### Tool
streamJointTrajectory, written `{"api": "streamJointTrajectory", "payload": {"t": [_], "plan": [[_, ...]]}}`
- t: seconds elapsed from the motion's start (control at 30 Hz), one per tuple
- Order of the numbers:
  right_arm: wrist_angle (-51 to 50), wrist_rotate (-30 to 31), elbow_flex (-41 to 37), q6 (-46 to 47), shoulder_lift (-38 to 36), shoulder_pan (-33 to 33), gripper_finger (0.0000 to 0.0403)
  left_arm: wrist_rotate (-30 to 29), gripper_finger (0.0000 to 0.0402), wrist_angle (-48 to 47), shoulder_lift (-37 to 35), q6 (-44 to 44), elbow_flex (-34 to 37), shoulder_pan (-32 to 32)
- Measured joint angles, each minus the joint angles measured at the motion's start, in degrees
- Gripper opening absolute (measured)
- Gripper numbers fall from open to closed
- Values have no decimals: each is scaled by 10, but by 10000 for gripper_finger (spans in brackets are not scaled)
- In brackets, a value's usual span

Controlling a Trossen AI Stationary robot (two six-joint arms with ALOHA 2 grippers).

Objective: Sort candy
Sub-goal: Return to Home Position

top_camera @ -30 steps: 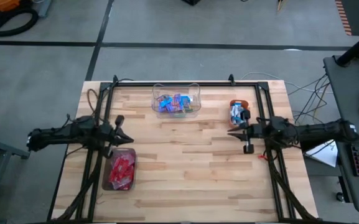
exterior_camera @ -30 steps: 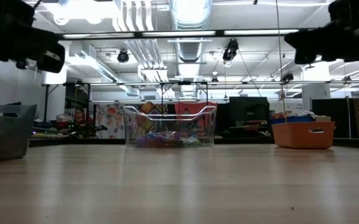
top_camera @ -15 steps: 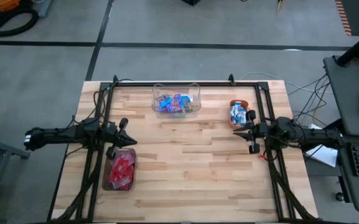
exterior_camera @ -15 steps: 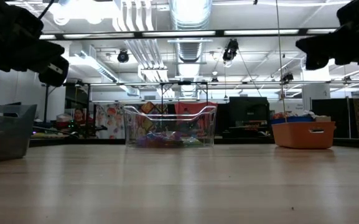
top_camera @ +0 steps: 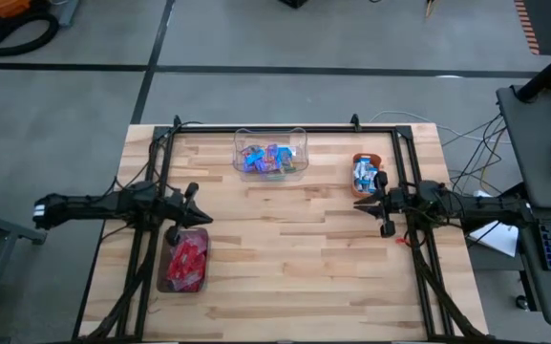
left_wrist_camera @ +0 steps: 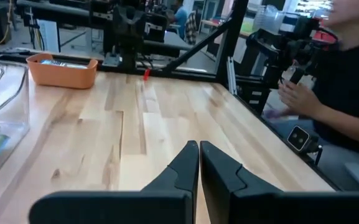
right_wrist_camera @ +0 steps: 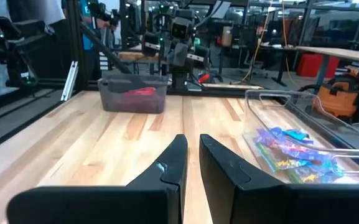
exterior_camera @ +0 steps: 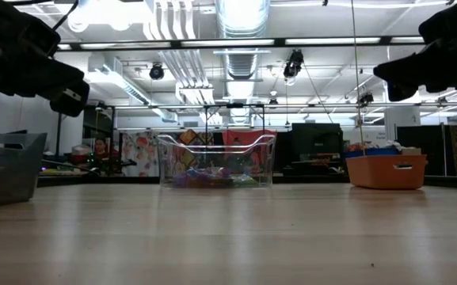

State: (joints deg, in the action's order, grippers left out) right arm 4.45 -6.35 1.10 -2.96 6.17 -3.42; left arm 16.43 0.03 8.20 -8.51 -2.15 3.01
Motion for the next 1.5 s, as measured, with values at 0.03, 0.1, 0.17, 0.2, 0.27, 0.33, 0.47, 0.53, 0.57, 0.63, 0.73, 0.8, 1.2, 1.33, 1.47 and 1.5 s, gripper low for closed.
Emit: {"api": "streamJointTrajectory", "payload": {"t": [0.03,0.1,0.17,0.2,0.27,0.33,0.47,0.53,0.57,0.63,0.73,0.8,1.2,1.33,1.47,1.5], "plan": [[0,0,0,0,0,0,36,0,0,0,3,0,0,0],[1,0,0,0,0,0,36,0,0,-2,7,0,0,0],[0,0,0,0,0,0,36,0,0,0,11,0,0,0],[2,0,0,0,0,0,36,0,0,-1,14,0,0,0],[6,0,0,-2,0,0,36,0,0,-1,18,0,0,0],[9,0,0,-11,-2,0,36,0,0,-1,21,0,0,0],[23,0,0,-6,-1,0,36,0,0,-1,27,0,0,0],[23,0,0,-6,-1,0,36,0,0,-1,28,0,0,0],[23,0,0,-6,-1,0,36,0,0,0,29,0,0,0],[23,0,0,-5,-1,0,36,0,0,-1,30,0,0,0],[23,0,0,1,-1,0,36,0,0,0,30,0,0,0],[23,0,0,1,-1,0,36,0,0,-1,30,0,0,0],[22,0,1,0,-1,0,36,0,0,-1,33,0,0,0],[22,0,1,0,-1,0,36,0,0,-1,34,0,0,0],[22,0,1,0,-1,0,36,0,0,-1,34,0,0,0],[22,0,1,0,-1,0,36,0,0,-1,34,0,0,0]]}}
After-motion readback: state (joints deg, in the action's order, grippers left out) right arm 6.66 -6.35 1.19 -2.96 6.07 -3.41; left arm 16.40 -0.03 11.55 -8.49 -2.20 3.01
